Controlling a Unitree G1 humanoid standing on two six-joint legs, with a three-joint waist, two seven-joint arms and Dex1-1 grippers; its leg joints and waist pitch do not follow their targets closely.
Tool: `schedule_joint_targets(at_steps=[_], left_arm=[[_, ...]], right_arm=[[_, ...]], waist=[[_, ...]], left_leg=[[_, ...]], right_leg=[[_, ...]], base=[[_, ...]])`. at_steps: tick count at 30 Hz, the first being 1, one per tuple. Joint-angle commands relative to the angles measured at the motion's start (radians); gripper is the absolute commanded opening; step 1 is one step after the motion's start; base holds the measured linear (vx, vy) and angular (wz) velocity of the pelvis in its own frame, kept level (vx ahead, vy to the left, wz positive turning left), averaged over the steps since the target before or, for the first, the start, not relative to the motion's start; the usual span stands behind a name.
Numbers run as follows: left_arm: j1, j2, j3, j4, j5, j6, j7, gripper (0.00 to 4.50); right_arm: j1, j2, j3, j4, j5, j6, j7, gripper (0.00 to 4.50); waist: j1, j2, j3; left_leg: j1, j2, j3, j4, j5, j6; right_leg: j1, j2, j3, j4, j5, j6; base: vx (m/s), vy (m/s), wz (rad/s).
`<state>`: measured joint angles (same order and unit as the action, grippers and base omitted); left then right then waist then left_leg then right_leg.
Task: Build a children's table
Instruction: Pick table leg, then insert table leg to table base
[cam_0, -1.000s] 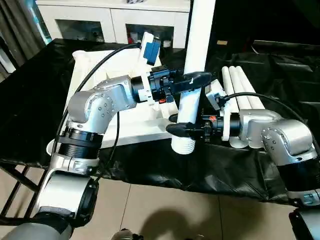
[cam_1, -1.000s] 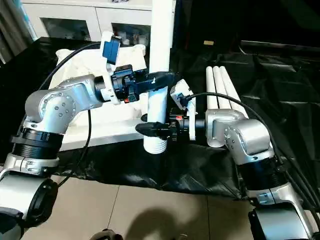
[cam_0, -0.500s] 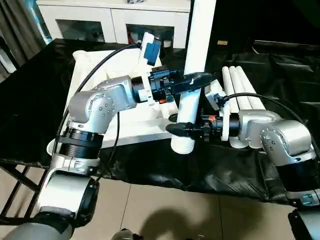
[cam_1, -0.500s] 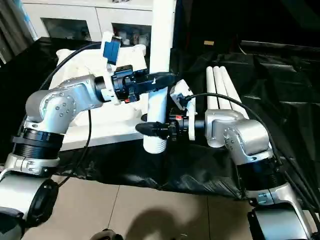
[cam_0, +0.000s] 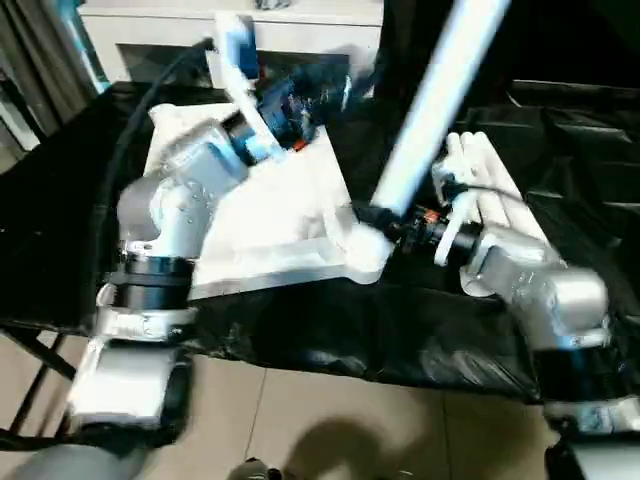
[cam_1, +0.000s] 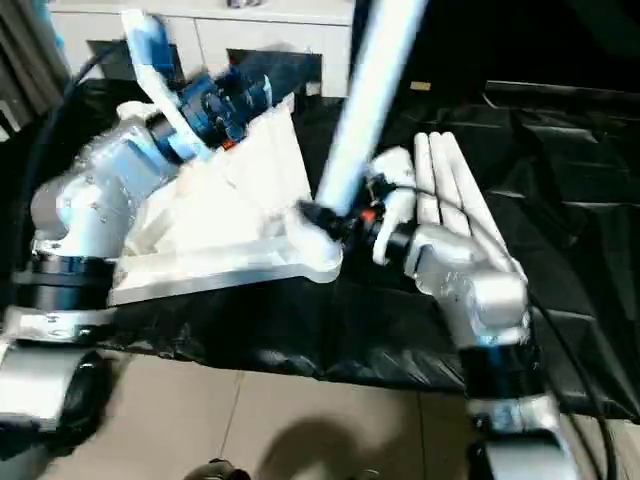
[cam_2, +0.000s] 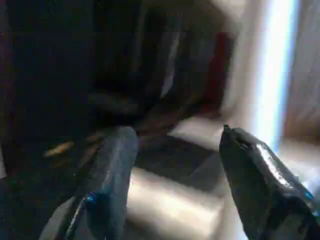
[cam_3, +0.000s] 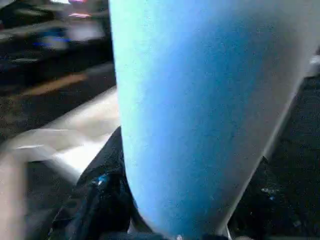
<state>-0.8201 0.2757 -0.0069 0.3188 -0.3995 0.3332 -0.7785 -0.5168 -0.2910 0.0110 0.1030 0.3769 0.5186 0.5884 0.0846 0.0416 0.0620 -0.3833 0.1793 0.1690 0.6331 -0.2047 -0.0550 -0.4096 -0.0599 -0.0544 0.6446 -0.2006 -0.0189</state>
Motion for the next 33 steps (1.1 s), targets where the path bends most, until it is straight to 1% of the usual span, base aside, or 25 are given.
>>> schedule_joint_targets(at_steps=[1,2,3,4,5,6,7,8,9,10,11,12,13,15,16,17,20,21,22,23,24,28,29,31,33], left_arm=[[0.051,0.023,-0.062,0.039,0.101,-0.063,-0.015,3.02],[0.081,0.042,-0.093,0.044,0.120,-0.081,-0.054,3.02],[0.101,0.050,-0.109,0.048,0.126,-0.090,-0.080,3.02],[0.120,0.055,-0.121,0.053,0.125,-0.084,-0.099,3.02],[0.153,0.072,-0.164,0.068,0.126,-0.087,-0.170,3.02],[0.153,0.072,-0.164,0.068,0.126,-0.087,-0.170,3.02],[0.164,0.079,-0.185,0.085,0.131,-0.090,-0.203,3.02],[0.165,0.080,-0.188,0.091,0.133,-0.089,-0.205,3.02],[0.166,0.085,-0.204,0.113,0.153,-0.103,-0.209,3.02],[0.164,0.089,-0.221,0.144,0.170,-0.121,-0.228,3.02],[0.160,0.089,-0.226,0.165,0.183,-0.136,-0.230,3.02],[0.136,0.091,-0.252,0.270,0.246,-0.214,-0.239,3.02],[0.119,0.087,-0.255,0.319,0.262,-0.226,-0.241,3.02],[0.077,0.085,-0.258,0.434,0.306,-0.287,-0.206,3.02],[0.069,0.086,-0.257,0.455,0.306,-0.291,-0.204,3.02],[0.061,0.087,-0.258,0.472,0.307,-0.296,-0.203,3.02],[0.041,0.099,-0.266,0.531,0.313,-0.308,-0.229,3.02],[0.035,0.099,-0.268,0.552,0.320,-0.322,-0.233,2.84],[0.031,0.096,-0.267,0.565,0.320,-0.325,-0.244,2.84],[0.024,0.090,-0.263,0.590,0.323,-0.336,-0.254,2.74],[0.010,0.086,-0.254,0.629,0.326,-0.353,-0.269,2.67],[-0.003,0.082,-0.253,0.679,0.343,-0.379,-0.293,2.36],[-0.006,0.083,-0.256,0.691,0.350,-0.388,-0.295,2.36],[-0.013,0.082,-0.263,0.715,0.360,-0.401,-0.300,2.13],[-0.020,0.079,-0.262,0.730,0.365,-0.411,-0.303,2.02]], right_arm=[[-0.002,0.006,-0.008,0.008,-0.048,-0.032,-0.060,1.90],[0.003,0.022,-0.018,0.014,-0.044,-0.036,-0.077,1.90],[0.006,0.028,-0.021,0.019,-0.042,-0.040,-0.083,1.90],[0.011,0.031,-0.022,0.026,-0.046,-0.050,-0.091,1.90],[0.020,0.032,-0.023,0.041,-0.048,-0.059,-0.093,1.90],[0.020,0.032,-0.023,0.041,-0.048,-0.059,-0.093,1.90],[0.028,0.033,-0.023,0.043,-0.045,-0.060,-0.088,1.90],[0.029,0.033,-0.022,0.043,-0.046,-0.062,-0.088,1.90],[0.035,0.031,-0.019,0.042,-0.049,-0.063,-0.086,1.90],[0.044,0.024,-0.010,0.038,-0.054,-0.066,-0.075,1.90],[0.045,0.024,-0.008,0.039,-0.057,-0.068,-0.074,1.90],[0.052,0.021,0.001,0.038,-0.065,-0.071,-0.063,1.90],[0.053,0.017,0.005,0.039,-0.067,-0.076,-0.053,1.90],[0.047,0.017,0.001,0.059,-0.071,-0.089,-0.052,1.90],[0.047,0.016,0.003,0.062,-0.072,-0.090,-0.049,1.90],[0.046,0.011,0.006,0.065,-0.076,-0.094,-0.047,1.90],[0.041,0.005,0.015,0.065,-0.077,-0.089,-0.036,1.90],[0.041,0.004,0.014,0.064,-0.078,-0.088,-0.035,1.90],[0.042,0.002,0.010,0.064,-0.078,-0.087,-0.033,1.90],[0.043,0.001,0.007,0.064,-0.080,-0.088,-0.031,1.90],[0.032,0.003,0.006,0.077,-0.087,-0.089,-0.033,1.90],[0.007,0.003,0.010,0.104,-0.096,-0.097,-0.031,1.90],[0.003,0.003,0.013,0.109,-0.098,-0.099,-0.029,1.90],[-0.010,0.001,0.015,0.119,-0.099,-0.100,-0.023,1.90],[-0.016,0.001,0.016,0.124,-0.101,-0.102,-0.020,1.90]], waist=[[-0.002,-0.009,-0.082],[-0.005,-0.015,-0.084],[-0.002,-0.012,-0.085],[-0.006,-0.022,-0.083],[0.000,-0.021,-0.084],[0.002,-0.017,-0.083],[0.004,-0.015,-0.082],[0.004,-0.012,-0.082],[0.004,-0.008,-0.081],[0.005,-0.012,-0.081],[0.007,-0.011,-0.080],[0.008,0.001,-0.080],[0.005,-0.006,-0.081],[0.003,-0.005,-0.081],[0.004,-0.005,-0.083],[0.002,-0.011,-0.083],[0.004,-0.010,-0.084],[0.003,-0.008,-0.083],[0.002,-0.010,-0.083],[0.003,-0.008,-0.082],[0.004,-0.010,-0.083],[0.003,-0.009,-0.082],[0.003,-0.009,-0.082],[0.003,-0.009,-0.084],[0.004,-0.010,-0.083]], left_leg=[[0.008,0.034,-0.014,-0.070,-0.030,-0.001],[0.007,0.032,-0.012,-0.070,-0.030,0.001],[0.008,0.034,-0.014,-0.071,-0.029,0.004],[0.006,0.035,-0.011,-0.073,-0.033,0.011],[0.010,0.037,-0.011,-0.072,-0.035,0.014],[0.008,0.037,-0.012,-0.074,-0.034,0.015],[0.011,0.039,-0.010,-0.074,-0.039,0.015],[0.011,0.039,-0.010,-0.073,-0.039,0.015],[0.014,0.041,-0.009,-0.073,-0.047,0.015],[0.014,0.040,-0.009,-0.074,-0.054,0.016],[0.012,0.039,-0.010,-0.076,-0.053,0.016],[0.011,0.036,-0.012,-0.074,-0.052,0.018],[0.014,0.036,-0.011,-0.075,-0.066,0.011],[0.011,0.033,-0.012,-0.075,-0.071,0.005],[0.011,0.038,-0.015,-0.076,-0.068,-0.001],[0.010,0.037,-0.014,-0.076,-0.068,0.001],[0.011,0.037,-0.013,-0.074,-0.057,0.010],[0.010,0.038,-0.014,-0.075,-0.058,0.014],[0.011,0.038,-0.013,-0.074,-0.062,0.018],[0.012,0.037,-0.012,-0.074,-0.060,0.021],[0.012,0.038,-0.012,-0.073,-0.060,0.022],[0.013,0.040,-0.012,-0.074,-0.071,0.020],[0.013,0.040,-0.012,-0.074,-0.070,0.021],[0.013,0.041,-0.013,-0.074,-0.064,0.023],[0.013,0.042,-0.013,-0.074,-0.059,0.027]], right_leg=[[0.073,-0.070,0.047,-0.074,-0.065,-0.176],[0.073,-0.070,0.048,-0.073,-0.055,-0.181],[0.071,-0.073,0.049,-0.072,-0.055,-0.184],[0.070,-0.072,0.049,-0.074,-0.055,-0.190],[0.066,-0.076,0.049,-0.072,-0.060,-0.199],[0.067,-0.078,0.049,-0.070,-0.064,-0.202],[0.062,-0.076,0.050,-0.072,-0.064,-0.206],[0.062,-0.075,0.050,-0.069,-0.058,-0.208],[0.059,-0.075,0.050,-0.070,-0.054,-0.212],[0.060,-0.074,0.050,-0.071,-0.049,-0.213],[0.063,-0.076,0.050,-0.070,-0.048,-0.210],[0.061,-0.075,0.049,-0.075,-0.054,-0.203],[0.064,-0.074,0.050,-0.076,-0.056,-0.193],[0.067,-0.075,0.049,-0.078,-0.053,-0.188],[0.070,-0.080,0.050,-0.072,-0.030,-0.201],[0.070,-0.080,0.049,-0.073,-0.028,-0.204],[0.069,-0.080,0.049,-0.070,-0.014,-0.218],[0.069,-0.081,0.049,-0.068,-0.010,-0.225],[0.069,-0.081,0.050,-0.071,-0.013,-0.227],[0.068,-0.080,0.050,-0.072,-0.014,-0.230],[0.069,-0.081,0.050,-0.072,-0.013,-0.232],[0.068,-0.084,0.050,-0.072,-0.025,-0.244],[0.068,-0.082,0.050,-0.073,-0.023,-0.245],[0.070,-0.084,0.050,-0.069,-0.009,-0.246],[0.070,-0.084,0.050,-0.069,-0.001,-0.248]], base=[[0.000,0.000,0.00],[0.000,0.000,0.00],[0.000,0.000,0.00],[0.000,0.000,0.00],[0.000,0.000,0.00],[0.000,0.000,0.00],[0.000,0.000,0.00],[0.000,0.000,0.00],[0.000,0.000,0.00],[0.000,0.000,0.00],[0.000,0.000,0.00],[0.000,0.000,0.00],[0.000,0.000,0.00],[0.000,0.000,0.00],[0.000,0.000,0.00],[0.000,0.000,0.00],[0.000,0.000,0.00],[0.000,0.000,0.00],[0.000,0.000,0.00],[0.000,0.000,0.00],[0.000,0.000,0.00],[0.000,0.000,0.00],[0.000,0.000,0.00],[0.000,0.000,0.00],[0.000,0.000,0.00]])
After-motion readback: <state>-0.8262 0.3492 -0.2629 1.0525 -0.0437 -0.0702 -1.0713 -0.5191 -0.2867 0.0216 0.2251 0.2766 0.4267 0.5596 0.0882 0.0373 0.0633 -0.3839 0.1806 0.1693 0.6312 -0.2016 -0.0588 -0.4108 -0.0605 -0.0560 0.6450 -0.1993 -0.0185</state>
